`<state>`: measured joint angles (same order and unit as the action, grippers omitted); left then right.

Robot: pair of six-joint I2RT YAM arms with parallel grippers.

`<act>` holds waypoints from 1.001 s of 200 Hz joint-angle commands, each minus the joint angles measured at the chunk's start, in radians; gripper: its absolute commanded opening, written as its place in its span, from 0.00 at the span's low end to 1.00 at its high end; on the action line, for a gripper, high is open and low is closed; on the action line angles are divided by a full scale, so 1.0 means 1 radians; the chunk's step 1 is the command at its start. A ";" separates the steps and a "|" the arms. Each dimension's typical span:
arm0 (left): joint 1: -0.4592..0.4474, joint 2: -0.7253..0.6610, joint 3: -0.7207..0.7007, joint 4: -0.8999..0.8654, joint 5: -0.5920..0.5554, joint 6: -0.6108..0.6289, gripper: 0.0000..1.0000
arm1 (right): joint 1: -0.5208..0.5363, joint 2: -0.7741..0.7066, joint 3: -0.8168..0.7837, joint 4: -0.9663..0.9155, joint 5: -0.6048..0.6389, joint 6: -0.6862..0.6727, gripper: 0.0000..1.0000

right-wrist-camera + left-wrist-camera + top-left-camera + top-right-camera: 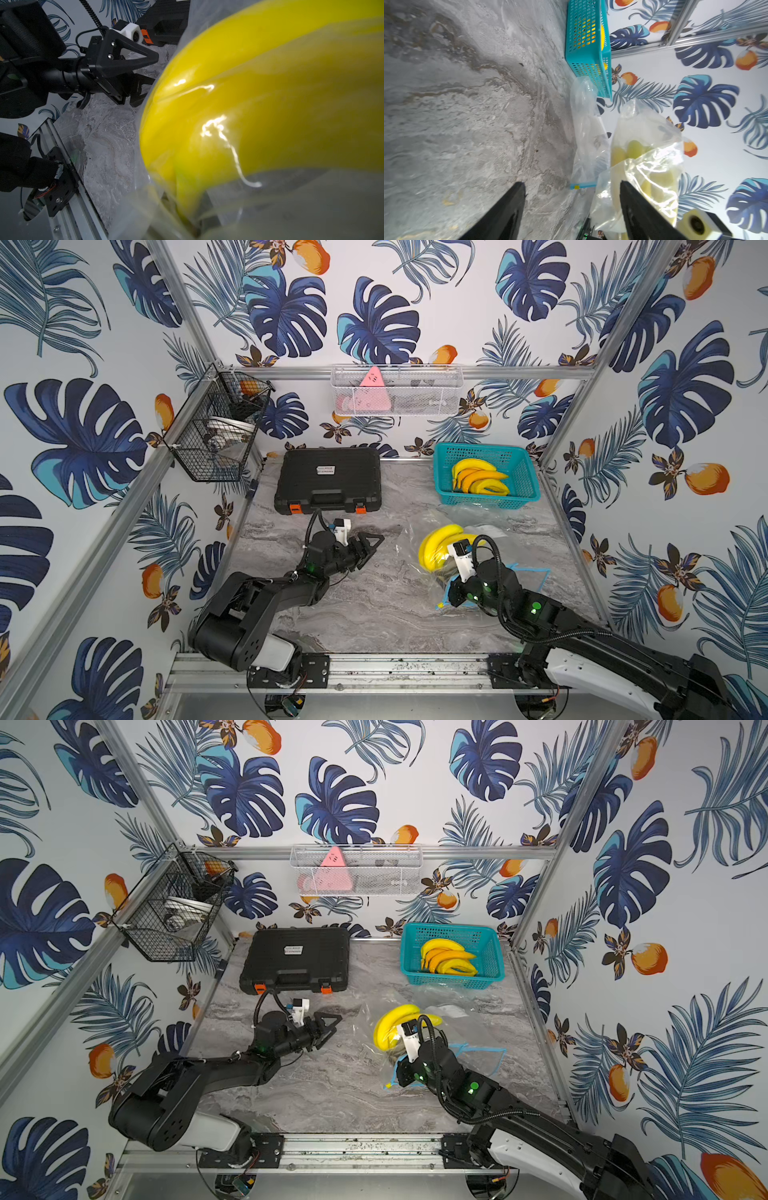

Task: Open the zip-top bag and take out the banana
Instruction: Pick up the banana from the zipper food storage bag.

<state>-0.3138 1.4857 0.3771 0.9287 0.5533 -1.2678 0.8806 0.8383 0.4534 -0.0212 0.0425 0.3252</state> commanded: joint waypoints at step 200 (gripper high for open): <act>-0.004 0.099 0.120 -0.005 0.031 0.015 0.00 | 0.002 0.118 0.036 0.111 0.007 0.005 0.08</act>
<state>-0.3614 1.6302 0.4789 1.1370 0.6044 -1.3861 0.8806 0.9920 0.5018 0.1154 0.0288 0.3302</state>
